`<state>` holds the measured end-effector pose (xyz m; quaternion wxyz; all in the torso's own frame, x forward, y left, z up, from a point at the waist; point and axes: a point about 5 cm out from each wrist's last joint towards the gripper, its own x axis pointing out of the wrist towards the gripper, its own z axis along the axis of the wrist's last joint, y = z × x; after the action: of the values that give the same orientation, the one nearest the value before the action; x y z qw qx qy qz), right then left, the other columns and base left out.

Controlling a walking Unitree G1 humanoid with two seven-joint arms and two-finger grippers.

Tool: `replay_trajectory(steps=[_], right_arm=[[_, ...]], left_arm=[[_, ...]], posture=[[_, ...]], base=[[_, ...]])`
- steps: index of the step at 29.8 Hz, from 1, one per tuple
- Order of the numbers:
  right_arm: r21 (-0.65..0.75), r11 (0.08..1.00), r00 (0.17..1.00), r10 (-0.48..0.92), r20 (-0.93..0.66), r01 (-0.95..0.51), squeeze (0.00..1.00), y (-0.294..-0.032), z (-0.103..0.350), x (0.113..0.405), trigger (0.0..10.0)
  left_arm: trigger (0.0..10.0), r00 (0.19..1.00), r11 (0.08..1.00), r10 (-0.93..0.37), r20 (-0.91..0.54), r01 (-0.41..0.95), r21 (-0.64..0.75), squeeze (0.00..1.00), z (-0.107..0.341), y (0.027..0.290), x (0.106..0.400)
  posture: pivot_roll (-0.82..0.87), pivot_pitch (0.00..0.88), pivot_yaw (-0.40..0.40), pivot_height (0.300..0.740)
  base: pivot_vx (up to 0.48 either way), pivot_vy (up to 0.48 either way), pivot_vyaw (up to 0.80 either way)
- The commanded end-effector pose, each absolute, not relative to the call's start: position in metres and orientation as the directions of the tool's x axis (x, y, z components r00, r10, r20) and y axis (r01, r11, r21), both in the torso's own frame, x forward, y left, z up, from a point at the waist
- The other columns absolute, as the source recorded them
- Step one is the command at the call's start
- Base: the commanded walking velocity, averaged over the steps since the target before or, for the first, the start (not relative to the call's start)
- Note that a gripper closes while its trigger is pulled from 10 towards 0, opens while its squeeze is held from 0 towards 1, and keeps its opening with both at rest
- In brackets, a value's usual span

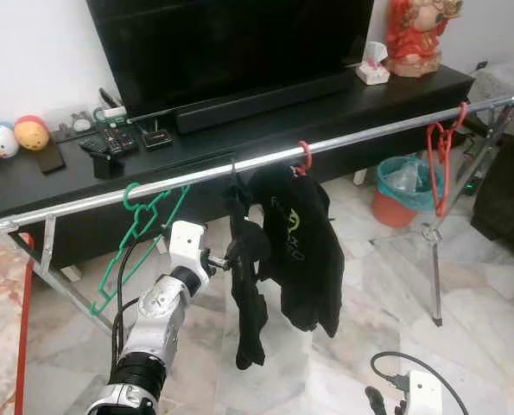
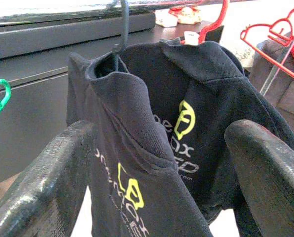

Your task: Hang hanger

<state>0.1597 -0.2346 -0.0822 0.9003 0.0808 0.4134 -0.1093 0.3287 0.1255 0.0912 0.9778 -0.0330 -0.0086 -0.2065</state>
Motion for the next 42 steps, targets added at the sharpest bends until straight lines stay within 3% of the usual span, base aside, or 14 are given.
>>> replay_trajectory(steps=[1, 20, 32, 42], right_arm=[[0.055, 0.962, 0.631, -0.132, -0.764, 0.267, 0.00, -0.235, -0.082, 0.159, 10.0], [0.055, 0.963, 0.631, -0.130, -0.764, 0.265, 0.00, -0.236, -0.082, 0.159, 10.0], [0.056, 0.963, 0.631, -0.129, -0.764, 0.265, 0.00, -0.235, -0.082, 0.159, 10.0], [0.060, 0.963, 0.632, -0.124, -0.765, 0.262, 0.00, -0.234, -0.082, 0.159, 10.0]], left_arm=[[10.0, 0.914, 0.912, -0.403, 0.037, 0.405, -0.062, 0.00, 0.093, 0.128, 0.328], [10.0, 0.917, 0.915, -0.396, 0.038, 0.398, -0.068, 0.00, 0.092, 0.128, 0.328], [10.0, 0.920, 0.919, -0.392, 0.018, 0.392, -0.052, 0.00, 0.092, 0.133, 0.328], [10.0, 0.879, 0.880, -0.473, -0.063, 0.475, 0.021, 0.00, 0.101, 0.118, 0.331]], posture=[[-0.06, 0.000, 0.056, 0.740], [-0.06, 0.000, 0.055, 0.740], [-0.06, 0.000, 0.057, 0.740], [-0.06, 0.000, 0.059, 0.740]], base=[[0.334, 0.000, 0.00], [0.339, 0.000, 0.00], [0.000, 0.000, 0.00], [0.000, 0.000, 0.00]])
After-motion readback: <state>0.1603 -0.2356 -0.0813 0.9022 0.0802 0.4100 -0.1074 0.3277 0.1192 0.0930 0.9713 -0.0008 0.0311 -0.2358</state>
